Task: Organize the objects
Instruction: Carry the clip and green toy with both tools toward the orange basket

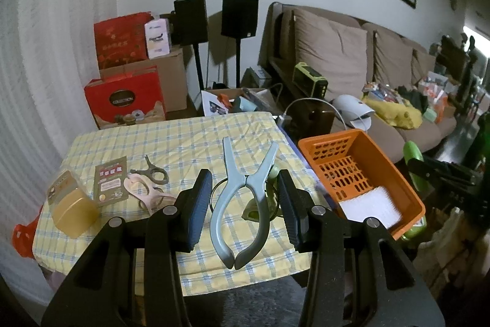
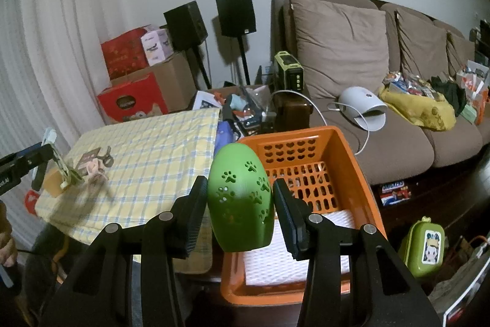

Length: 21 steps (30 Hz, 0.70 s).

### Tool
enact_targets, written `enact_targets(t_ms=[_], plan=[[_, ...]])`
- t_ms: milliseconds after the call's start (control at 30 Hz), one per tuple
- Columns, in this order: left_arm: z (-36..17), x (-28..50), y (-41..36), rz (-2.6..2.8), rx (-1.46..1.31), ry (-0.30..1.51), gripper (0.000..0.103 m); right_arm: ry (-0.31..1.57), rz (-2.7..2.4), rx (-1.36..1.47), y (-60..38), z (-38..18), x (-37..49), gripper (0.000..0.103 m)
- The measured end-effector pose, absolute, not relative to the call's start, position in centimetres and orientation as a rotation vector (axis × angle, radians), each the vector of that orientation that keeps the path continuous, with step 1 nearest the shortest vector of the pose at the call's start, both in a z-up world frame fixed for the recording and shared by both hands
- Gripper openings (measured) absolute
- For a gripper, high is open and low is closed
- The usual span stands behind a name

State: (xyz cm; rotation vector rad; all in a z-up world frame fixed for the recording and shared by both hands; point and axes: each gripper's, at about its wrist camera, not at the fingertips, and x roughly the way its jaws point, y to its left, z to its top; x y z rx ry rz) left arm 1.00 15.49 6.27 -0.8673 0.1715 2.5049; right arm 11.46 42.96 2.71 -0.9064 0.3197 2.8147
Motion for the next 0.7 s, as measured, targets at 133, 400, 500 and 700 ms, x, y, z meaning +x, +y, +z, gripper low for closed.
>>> enact_targets(t_ms=[133, 400, 500, 700], plan=[[6.2, 1.1, 15.8, 2.499, -0.867, 0.175, 0.041, 0.321, 2.813, -0.899, 43.1, 2.9, 11.6, 0.045], [6.4, 1.8, 16.7, 2.483, -0.859, 0.184, 0.041, 0.324, 2.803, -0.884, 43.7, 3.3, 12.2, 0.045], [6.5, 1.9, 16.9, 2.478, -0.852, 0.19, 0.041, 0.331, 2.799, -0.876, 44.0, 3.5, 12.5, 0.045], [6.6, 2.0, 17.1, 2.479, -0.847, 0.187, 0.041, 0.343, 2.789, -0.861, 44.7, 3.9, 12.9, 0.045]])
